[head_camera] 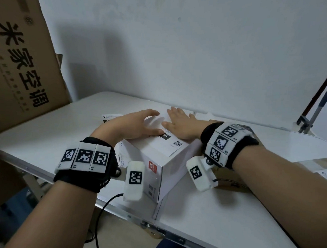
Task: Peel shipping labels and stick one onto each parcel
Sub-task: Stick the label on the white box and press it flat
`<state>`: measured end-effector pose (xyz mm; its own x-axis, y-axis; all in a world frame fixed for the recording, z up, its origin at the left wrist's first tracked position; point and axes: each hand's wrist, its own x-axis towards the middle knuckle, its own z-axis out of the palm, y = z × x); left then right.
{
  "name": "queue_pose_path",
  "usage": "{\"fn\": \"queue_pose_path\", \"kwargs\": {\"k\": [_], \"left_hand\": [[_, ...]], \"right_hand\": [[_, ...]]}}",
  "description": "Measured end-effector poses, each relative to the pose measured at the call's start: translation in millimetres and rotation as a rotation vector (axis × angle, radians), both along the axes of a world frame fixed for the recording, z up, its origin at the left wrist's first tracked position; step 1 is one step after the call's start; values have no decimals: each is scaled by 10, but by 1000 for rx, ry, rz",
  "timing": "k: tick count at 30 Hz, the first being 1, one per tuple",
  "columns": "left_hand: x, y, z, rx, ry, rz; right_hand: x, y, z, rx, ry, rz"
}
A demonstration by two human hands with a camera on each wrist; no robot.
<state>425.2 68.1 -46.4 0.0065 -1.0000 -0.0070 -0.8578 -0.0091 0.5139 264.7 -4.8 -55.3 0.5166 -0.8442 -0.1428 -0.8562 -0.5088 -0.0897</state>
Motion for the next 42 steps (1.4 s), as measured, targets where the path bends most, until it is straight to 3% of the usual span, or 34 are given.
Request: {"fn": "queue_pose_path", "kwargs": {"k": [10, 27, 35, 39, 42], "left_hand": [[-7, -5, 18, 69, -62, 33], [-37, 26, 42, 89, -51, 76], [-33, 40, 36, 73, -46, 80], [-87, 48, 48, 50, -49, 100], [-250, 9, -2, 7, -95, 141]], "right_hand": [[-140, -341, -36, 23, 27, -169], [-223, -609, -148, 7, 55, -213], [-572, -289, -70, -36, -23, -253], [-609, -136, 54, -90, -107, -195], [-442, 12, 156, -1, -156, -102]]}}
